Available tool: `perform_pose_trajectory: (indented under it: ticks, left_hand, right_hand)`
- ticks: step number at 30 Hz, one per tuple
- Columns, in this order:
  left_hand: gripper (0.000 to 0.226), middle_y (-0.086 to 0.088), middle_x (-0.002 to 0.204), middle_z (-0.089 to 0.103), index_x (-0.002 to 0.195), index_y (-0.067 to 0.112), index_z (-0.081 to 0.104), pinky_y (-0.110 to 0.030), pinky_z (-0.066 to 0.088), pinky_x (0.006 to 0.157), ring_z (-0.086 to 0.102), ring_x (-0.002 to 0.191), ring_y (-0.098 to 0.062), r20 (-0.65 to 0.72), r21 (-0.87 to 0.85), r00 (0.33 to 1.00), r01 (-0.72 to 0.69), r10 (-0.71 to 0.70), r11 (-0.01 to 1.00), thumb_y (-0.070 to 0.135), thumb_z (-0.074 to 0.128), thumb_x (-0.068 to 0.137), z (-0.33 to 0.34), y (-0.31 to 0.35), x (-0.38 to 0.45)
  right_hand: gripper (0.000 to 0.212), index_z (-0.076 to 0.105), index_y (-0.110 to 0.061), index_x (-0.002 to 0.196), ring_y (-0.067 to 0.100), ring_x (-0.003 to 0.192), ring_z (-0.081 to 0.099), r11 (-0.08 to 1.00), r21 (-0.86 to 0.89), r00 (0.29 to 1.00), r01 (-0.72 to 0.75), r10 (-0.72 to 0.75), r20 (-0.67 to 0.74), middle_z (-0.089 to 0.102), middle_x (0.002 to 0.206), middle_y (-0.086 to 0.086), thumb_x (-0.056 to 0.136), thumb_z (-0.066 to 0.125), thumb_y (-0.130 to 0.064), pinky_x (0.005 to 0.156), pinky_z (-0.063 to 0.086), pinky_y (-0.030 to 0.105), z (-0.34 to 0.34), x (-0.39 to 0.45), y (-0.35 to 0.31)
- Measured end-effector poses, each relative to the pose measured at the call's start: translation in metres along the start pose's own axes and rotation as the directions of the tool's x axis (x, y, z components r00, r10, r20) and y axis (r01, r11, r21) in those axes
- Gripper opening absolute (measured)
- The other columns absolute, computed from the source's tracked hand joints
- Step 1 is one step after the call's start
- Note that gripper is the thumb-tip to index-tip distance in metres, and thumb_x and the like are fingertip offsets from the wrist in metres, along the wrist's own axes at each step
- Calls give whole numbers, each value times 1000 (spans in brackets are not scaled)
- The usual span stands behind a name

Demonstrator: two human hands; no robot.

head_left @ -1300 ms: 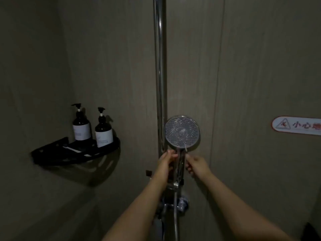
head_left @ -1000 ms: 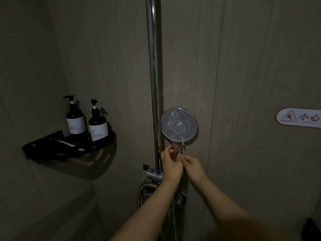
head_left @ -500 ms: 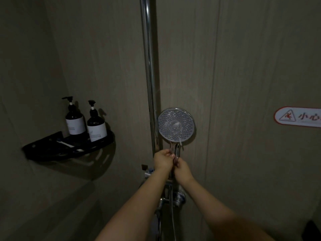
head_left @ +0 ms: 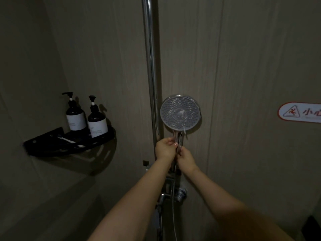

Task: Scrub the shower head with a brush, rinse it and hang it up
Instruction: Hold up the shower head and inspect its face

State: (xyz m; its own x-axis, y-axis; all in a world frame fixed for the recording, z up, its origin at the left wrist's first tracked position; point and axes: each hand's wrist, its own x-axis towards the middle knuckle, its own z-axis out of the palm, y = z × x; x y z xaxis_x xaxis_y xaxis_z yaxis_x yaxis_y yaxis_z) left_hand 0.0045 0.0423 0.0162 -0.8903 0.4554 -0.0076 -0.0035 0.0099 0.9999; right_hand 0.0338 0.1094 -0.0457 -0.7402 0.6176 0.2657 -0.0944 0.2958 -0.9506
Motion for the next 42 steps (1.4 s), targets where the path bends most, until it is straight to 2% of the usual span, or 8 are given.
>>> perform_pose_trajectory:
  ticks: [5, 9, 17, 20, 23, 28, 34, 42]
  left_hand:
    - [33, -21, 119, 63, 120, -4, 57, -33, 48, 92, 59, 97, -21, 81, -18, 995, -48, 50, 999, -8, 51, 88, 3, 15, -9]
    - [38, -21, 124, 59, 126, -4, 52, -24, 48, 81, 55, 100, -19, 176, -57, 982, -56, 65, 997, -9, 49, 88, 7, 29, -20]
    - [22, -7, 103, 63, 109, 14, 63, -30, 50, 84, 59, 100, -21, 252, -95, 951, -158, 177, 983, 7, 50, 93, -20, 37, -38]
    - [11, -11, 94, 61, 86, 13, 59, -36, 49, 83, 58, 93, -24, 174, -146, 962, -186, 210, 972, 12, 50, 94, -47, 52, -49]
    - [16, -8, 93, 61, 103, 1, 57, -32, 52, 79, 60, 81, -17, 164, -199, 967, -164, 198, 966, 8, 44, 96, -85, 67, -62]
    - [20, -1, 78, 60, 83, 12, 55, -29, 49, 78, 57, 74, -11, -7, -280, 981, -187, 193, 942, 9, 42, 97, -169, 81, -74]
    - [21, 3, 59, 65, 79, 10, 55, -24, 49, 69, 58, 70, -13, -91, -438, 984, -178, 154, 881, 8, 43, 97, -263, 86, -96]
    - [16, -6, 90, 61, 95, 16, 51, -39, 47, 80, 59, 82, -18, 51, -627, 991, -65, 124, 776, 22, 36, 98, -345, 62, -133]
  right_hand:
    - [29, 54, -6, 112, -1, 80, 55, 998, 42, 996, 47, -43, -81, 60, 92, -1, 90, 43, 10, 68, 44, 5, -8, -2, -16]
    - [30, 53, -7, 114, 10, 93, 54, 996, 10, 987, 86, -84, -136, 58, 100, 2, 90, 45, 8, 67, 42, -2, -24, -9, -26]
    - [9, 54, -6, 90, 13, 76, 55, 994, -71, 997, 78, -78, 8, 55, 82, 9, 91, 49, 2, 76, 47, 31, -29, -30, -53]
    - [22, 47, -10, 77, -3, 55, 55, 996, -21, 992, 88, -86, 96, 51, 72, 7, 91, 46, 8, 62, 46, 20, -2, -41, -70]
    - [26, 54, -13, 79, -1, 56, 64, 993, 100, 973, 63, -83, 216, 63, 70, 1, 92, 44, 7, 64, 52, 18, 36, -57, -91]
    - [13, 58, -17, 93, 4, 65, 67, 936, 330, 910, -124, -25, 413, 67, 80, 0, 96, 46, -14, 68, 53, 24, 99, -88, -129]
    - [28, 59, -15, 98, 12, 69, 68, 914, 212, 777, -346, 152, 611, 67, 88, 7, 101, 33, -26, 67, 53, 24, 166, -133, -133]
    - [24, 56, -5, 94, 13, 60, 59, 842, 229, 603, -489, 136, 786, 60, 81, 9, 99, 34, -11, 60, 47, 22, 220, -186, -152]
